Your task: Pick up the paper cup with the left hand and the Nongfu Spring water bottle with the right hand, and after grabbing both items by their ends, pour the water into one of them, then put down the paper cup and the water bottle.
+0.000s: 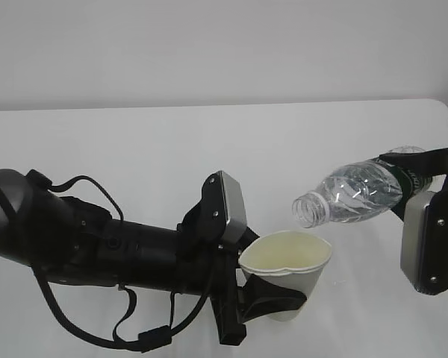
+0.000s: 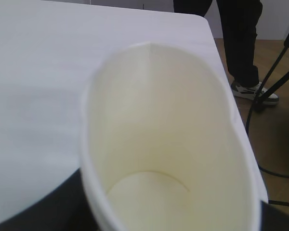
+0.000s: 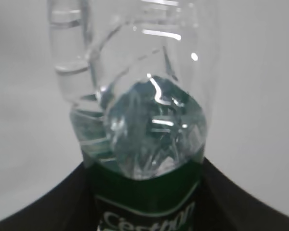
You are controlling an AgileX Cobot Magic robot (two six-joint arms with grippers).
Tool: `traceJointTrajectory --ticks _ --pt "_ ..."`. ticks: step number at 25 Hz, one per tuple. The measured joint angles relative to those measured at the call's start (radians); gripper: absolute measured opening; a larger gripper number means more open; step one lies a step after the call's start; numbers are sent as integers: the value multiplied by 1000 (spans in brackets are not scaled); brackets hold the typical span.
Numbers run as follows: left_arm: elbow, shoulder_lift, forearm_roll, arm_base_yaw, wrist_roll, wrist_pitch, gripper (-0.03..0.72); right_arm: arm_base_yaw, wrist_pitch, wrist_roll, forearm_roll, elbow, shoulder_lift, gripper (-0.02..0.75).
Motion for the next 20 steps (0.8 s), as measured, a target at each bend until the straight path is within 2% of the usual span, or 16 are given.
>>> traceJointTrajectory --ticks 20 --pt "0 0 0 0 2 0 386 0 -9 -47 8 0 0 383"
